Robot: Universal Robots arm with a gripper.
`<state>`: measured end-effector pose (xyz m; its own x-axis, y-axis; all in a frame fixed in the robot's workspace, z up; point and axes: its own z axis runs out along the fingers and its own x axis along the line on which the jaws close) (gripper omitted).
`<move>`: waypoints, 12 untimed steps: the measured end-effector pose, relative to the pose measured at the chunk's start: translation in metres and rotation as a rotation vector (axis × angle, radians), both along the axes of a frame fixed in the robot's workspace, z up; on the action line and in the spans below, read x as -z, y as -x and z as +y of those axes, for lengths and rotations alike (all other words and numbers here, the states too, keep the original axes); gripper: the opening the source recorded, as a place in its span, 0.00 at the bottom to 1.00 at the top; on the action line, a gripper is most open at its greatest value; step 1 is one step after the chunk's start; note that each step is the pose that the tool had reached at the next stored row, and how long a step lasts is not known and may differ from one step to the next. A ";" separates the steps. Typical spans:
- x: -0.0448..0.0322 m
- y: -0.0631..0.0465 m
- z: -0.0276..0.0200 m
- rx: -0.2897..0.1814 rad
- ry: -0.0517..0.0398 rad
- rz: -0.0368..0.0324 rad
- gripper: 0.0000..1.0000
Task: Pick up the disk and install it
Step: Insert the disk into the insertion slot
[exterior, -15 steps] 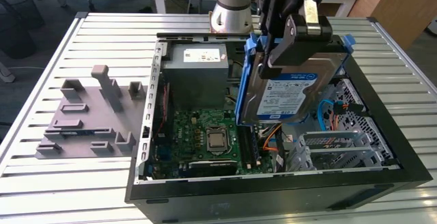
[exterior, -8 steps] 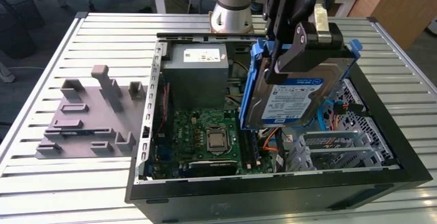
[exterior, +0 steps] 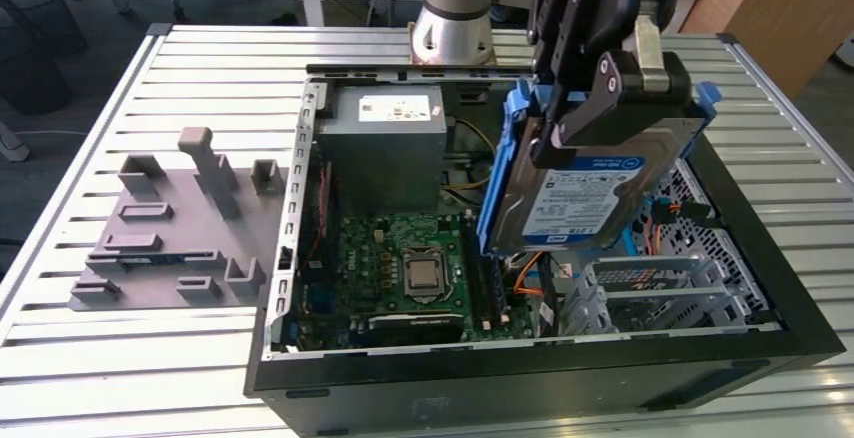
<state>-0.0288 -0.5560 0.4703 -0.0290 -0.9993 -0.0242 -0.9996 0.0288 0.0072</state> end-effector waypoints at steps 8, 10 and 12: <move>0.0023 -0.008 -0.0047 0.000 0.0001 0.0000 0.36; 0.0028 -0.010 -0.0048 0.000 0.0001 0.0000 0.36; 0.0033 -0.013 -0.0049 0.000 0.0000 0.0000 0.36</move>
